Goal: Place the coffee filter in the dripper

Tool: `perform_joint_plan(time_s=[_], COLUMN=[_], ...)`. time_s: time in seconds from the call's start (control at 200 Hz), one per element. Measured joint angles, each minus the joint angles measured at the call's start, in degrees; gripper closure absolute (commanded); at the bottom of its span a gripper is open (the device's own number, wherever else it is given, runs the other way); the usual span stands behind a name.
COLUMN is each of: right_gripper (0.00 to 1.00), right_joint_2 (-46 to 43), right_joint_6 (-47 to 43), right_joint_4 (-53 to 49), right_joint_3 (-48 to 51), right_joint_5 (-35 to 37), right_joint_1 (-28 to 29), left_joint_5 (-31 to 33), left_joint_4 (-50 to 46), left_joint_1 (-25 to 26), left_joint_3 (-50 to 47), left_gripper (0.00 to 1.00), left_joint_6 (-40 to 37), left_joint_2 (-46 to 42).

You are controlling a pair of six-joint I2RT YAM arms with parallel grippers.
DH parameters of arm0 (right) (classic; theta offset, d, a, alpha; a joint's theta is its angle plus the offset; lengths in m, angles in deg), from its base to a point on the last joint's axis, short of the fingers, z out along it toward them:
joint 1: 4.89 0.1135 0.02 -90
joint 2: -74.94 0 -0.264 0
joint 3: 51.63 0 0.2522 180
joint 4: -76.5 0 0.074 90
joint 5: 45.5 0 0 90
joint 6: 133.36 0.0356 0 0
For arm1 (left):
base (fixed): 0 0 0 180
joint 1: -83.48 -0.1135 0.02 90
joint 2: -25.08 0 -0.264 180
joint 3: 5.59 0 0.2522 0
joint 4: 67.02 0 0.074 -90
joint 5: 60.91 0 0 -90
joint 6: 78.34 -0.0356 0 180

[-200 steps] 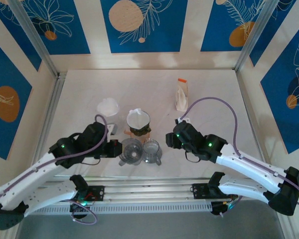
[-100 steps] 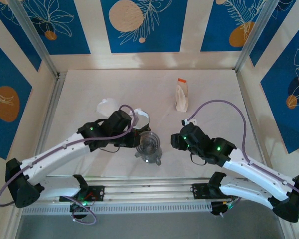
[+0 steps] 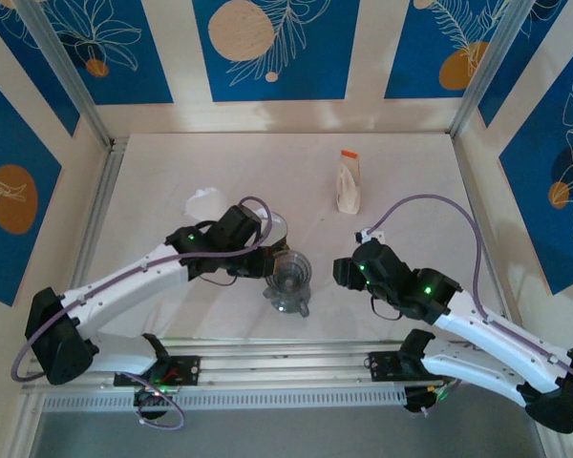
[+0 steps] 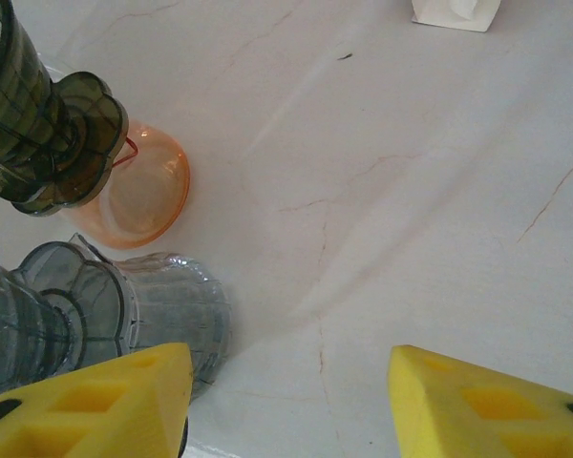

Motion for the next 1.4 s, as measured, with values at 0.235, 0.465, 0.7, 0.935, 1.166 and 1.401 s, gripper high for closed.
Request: perform_joint_plan(time_s=[0.235,0.465,0.7,0.935,1.166,1.401], right_gripper=[0.43,0.43,0.42,0.4,0.4,0.42], right_joint_2=[-0.6,-0.6,-0.6,-0.5,2.3,9.0], right_joint_6=[0.0,0.0,0.0,0.0,-0.2,-3.1], right_joint_4=[-0.4,-0.4,-0.4,0.0,1.7,4.7], right_joint_3=[0.2,1.0,1.0,1.1,1.3,-1.4], right_joint_5=[0.1,0.1,-0.1,-1.2,-3.8,-8.5], right_joint_1=[0.0,0.0,0.0,0.0,-1.4,-9.7], left_joint_5=[-0.5,-1.4,-2.0,-2.0,1.2,6.7], left_joint_4=[0.3,2.6,3.4,4.4,4.2,6.0], left_joint_1=[-0.7,-0.7,-0.7,-0.7,-0.7,-0.8], left_joint_3=[0.0,0.0,0.0,0.0,0.0,-6.7], left_gripper=[0.86,0.64,0.44,0.3,0.06,0.0], left_joint_6=[0.0,0.5,1.2,2.2,1.3,0.6], left_joint_2=[0.2,0.2,-0.4,-4.4,-10.7,-21.1])
